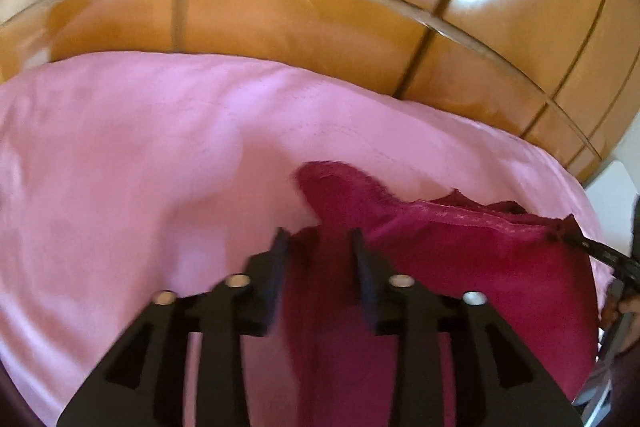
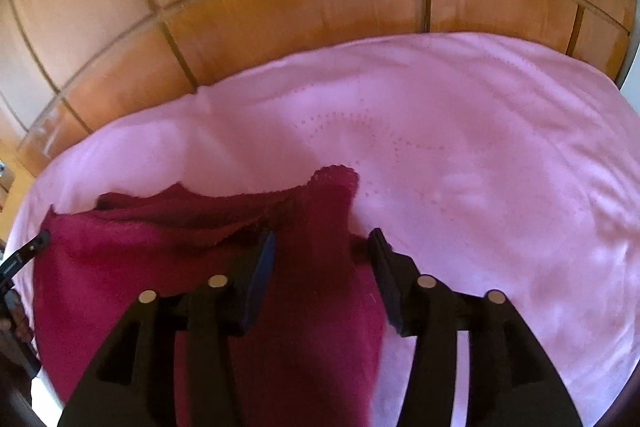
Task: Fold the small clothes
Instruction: 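Fold the held edge over the bundle with both tools and release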
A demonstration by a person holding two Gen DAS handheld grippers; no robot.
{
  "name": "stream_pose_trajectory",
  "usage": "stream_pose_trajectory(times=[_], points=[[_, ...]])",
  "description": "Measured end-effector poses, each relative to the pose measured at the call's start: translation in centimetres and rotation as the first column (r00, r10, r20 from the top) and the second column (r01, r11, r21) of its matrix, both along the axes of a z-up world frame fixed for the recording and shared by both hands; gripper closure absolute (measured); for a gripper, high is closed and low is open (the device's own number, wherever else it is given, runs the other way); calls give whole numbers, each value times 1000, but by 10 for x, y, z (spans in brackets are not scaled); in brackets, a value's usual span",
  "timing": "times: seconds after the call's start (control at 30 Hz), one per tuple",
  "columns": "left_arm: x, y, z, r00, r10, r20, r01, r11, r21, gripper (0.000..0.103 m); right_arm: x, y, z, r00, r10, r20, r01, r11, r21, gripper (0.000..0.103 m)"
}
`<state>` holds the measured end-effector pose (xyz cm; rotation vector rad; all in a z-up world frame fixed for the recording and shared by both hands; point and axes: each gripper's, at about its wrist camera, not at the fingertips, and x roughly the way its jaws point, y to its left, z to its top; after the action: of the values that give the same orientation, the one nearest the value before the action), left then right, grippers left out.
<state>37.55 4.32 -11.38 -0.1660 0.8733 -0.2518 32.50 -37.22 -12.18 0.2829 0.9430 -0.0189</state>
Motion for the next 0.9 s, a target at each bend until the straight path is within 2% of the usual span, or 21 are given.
stream_pose_trajectory(times=[0.17, 0.3, 0.43, 0.5, 0.6, 0.67, 0.7, 0.73, 0.9], points=[[-46, 14, 23, 998, -5, 67, 7, 999, -33, 64, -67, -24, 17, 998, 21, 53, -25, 997, 72, 54], [-88, 3, 28, 991, -100, 89, 104, 993, -53, 64, -136, -29, 17, 998, 61, 25, -63, 992, 105, 62], [-127, -22, 22, 973, -216, 82, 218, 976, -22, 64, -183, -13, 1, 992, 127, -19, -123, 983, 137, 63], [-141, -35, 16, 963, -260, 65, 261, 965, 4, 64, -193, -4, -8, 989, 145, -26, -139, 979, 146, 63], [-148, -42, 5, 963, -269, 32, 268, 963, 33, 64, -191, 5, -19, 989, 146, -23, -140, 975, 171, 63], [-150, -43, 1, 964, -265, 24, 264, 963, 54, 64, -189, 9, -21, 987, 157, -22, -152, 976, 157, 77], [-150, -42, -1, 965, -263, 17, 262, 963, 60, 64, -188, 11, -21, 986, 163, -21, -158, 976, 146, 88], [-149, -42, -4, 965, -261, 4, 260, 963, 70, 64, -186, 14, -20, 986, 167, -24, -162, 978, 128, 92], [-149, -39, -12, 964, -266, -17, 265, 955, 135, 64, -197, 17, 14, 973, 230, 34, -231, 973, 21, 96]])
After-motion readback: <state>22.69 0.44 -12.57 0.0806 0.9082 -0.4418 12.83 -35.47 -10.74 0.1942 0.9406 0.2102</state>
